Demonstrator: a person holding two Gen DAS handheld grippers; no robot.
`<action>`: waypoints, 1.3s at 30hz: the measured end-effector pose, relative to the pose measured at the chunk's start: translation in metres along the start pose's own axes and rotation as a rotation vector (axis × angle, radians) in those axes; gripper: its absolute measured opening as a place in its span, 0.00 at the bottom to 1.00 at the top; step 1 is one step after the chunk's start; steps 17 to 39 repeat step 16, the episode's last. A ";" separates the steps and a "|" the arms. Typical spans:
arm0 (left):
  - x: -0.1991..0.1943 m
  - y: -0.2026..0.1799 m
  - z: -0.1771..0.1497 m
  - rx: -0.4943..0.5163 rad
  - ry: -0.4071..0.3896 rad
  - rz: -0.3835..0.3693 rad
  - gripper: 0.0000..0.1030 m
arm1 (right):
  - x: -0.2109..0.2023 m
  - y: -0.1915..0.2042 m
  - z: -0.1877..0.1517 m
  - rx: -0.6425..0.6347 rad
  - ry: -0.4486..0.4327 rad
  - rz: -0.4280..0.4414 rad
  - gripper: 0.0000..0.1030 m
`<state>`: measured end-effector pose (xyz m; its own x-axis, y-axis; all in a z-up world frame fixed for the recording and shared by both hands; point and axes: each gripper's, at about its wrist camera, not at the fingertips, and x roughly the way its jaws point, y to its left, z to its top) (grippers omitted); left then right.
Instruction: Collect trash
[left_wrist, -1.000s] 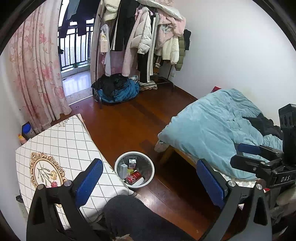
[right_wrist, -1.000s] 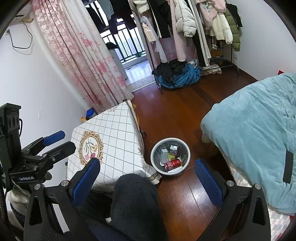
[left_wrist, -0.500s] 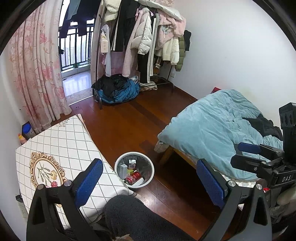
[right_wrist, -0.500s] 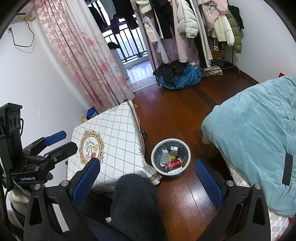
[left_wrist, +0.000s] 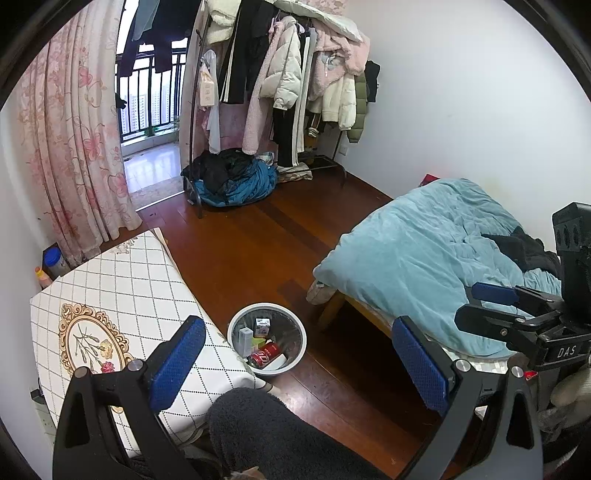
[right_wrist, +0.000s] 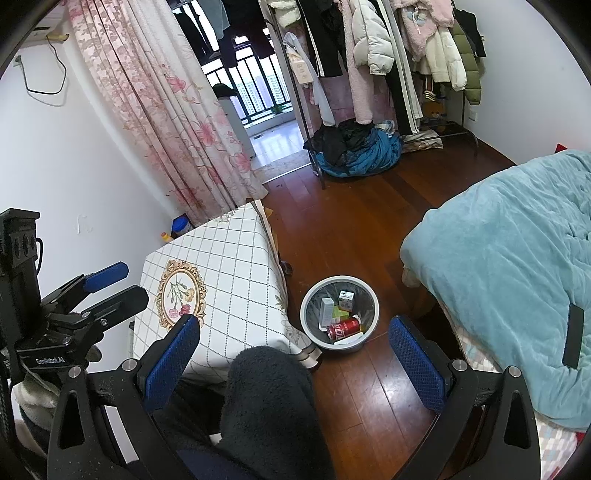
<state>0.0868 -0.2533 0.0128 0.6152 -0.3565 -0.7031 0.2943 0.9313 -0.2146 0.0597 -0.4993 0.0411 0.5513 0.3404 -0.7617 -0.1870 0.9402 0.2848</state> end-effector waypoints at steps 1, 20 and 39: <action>0.000 0.000 0.000 -0.001 -0.001 0.000 1.00 | 0.000 0.000 0.000 0.000 -0.001 -0.001 1.00; -0.003 -0.008 0.002 0.006 -0.007 -0.026 1.00 | 0.000 -0.003 0.000 -0.001 0.005 -0.003 1.00; -0.003 -0.008 0.002 0.006 -0.007 -0.026 1.00 | 0.000 -0.003 0.000 -0.001 0.005 -0.003 1.00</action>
